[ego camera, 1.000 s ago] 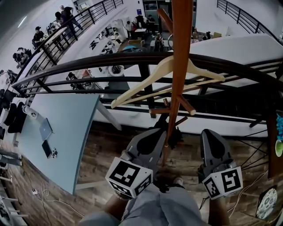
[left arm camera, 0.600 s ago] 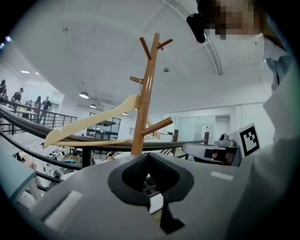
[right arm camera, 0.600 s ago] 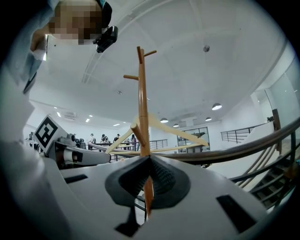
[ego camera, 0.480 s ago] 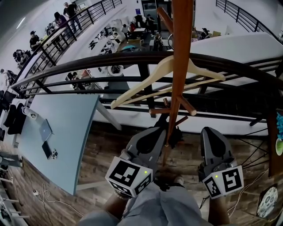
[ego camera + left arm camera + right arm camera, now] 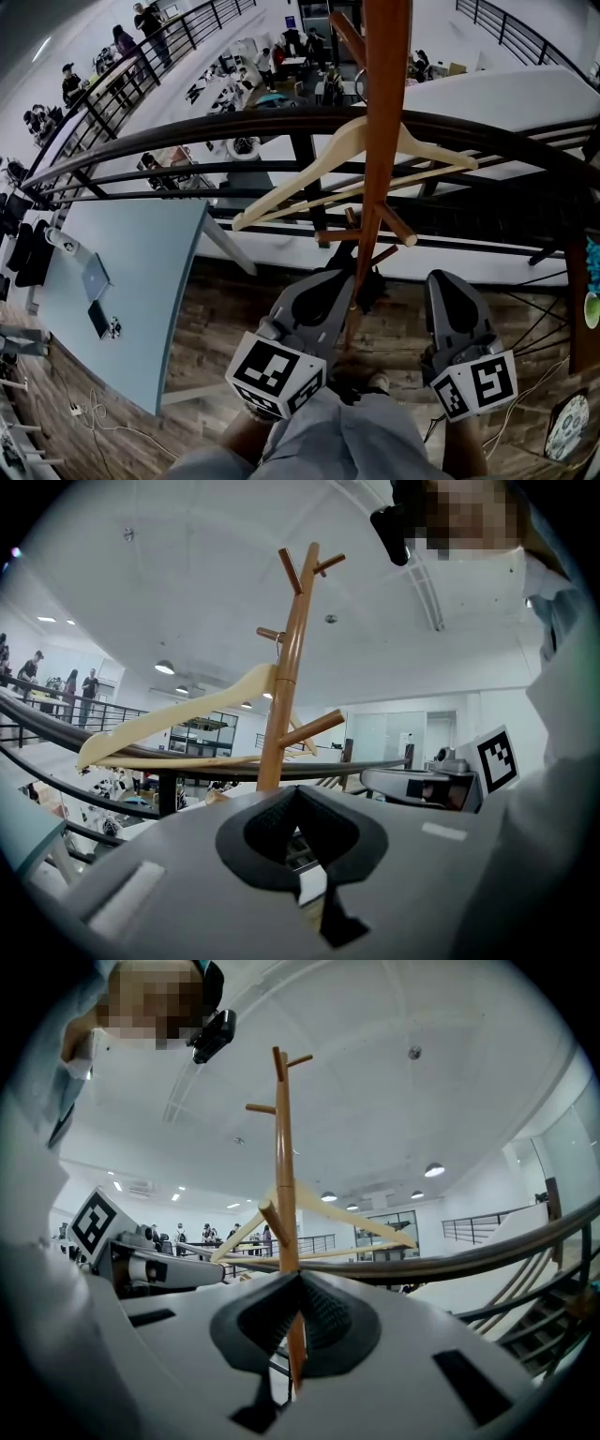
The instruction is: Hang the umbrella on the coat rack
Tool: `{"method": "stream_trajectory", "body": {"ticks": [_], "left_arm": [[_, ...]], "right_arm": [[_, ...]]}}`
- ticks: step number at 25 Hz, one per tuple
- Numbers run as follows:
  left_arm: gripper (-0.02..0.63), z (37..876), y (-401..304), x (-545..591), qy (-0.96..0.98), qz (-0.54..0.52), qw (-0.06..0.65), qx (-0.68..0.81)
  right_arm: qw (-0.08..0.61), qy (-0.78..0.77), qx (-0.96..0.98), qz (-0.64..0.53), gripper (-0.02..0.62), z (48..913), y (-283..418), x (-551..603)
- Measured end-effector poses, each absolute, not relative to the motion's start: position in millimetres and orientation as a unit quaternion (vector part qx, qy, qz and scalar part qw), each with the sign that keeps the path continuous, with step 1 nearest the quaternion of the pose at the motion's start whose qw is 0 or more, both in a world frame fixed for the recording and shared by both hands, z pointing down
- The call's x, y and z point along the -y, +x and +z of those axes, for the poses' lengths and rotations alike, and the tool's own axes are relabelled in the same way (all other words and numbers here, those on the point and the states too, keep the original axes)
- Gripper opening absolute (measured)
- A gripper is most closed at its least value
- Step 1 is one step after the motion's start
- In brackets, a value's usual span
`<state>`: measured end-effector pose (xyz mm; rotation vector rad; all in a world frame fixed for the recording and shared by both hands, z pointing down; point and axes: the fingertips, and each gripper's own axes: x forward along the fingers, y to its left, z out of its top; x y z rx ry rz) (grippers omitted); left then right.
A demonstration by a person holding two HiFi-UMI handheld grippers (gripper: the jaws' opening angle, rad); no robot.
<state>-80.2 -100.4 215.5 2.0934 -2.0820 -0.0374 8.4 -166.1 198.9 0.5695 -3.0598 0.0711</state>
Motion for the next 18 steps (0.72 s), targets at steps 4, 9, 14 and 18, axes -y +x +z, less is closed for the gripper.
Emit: {"method": "stream_trajectory", "body": {"ticks": [4, 9, 14, 18], "left_arm": [[0.005, 217.2, -82.4, 101.1, 0.703, -0.014, 0.097, 0.705], [0.005, 218.3, -82.2, 101.9, 0.706, -0.013, 0.099, 0.701], [0.005, 219.2, -80.4, 103.7, 0.708, -0.011, 0.102, 0.699], [0.005, 220.1, -77.9, 105.2, 0.713, -0.008, 0.102, 0.693]], "right_arm": [[0.012, 0.184, 0.983, 0.025, 0.002, 200.0, 8.1, 168.0], [0.011, 0.184, 0.982, 0.027, 0.002, 199.3, 7.9, 168.9], [0.011, 0.189, 0.982, 0.026, 0.002, 198.0, 9.4, 171.5], [0.013, 0.189, 0.982, 0.025, 0.002, 198.4, 8.8, 171.4]]}}
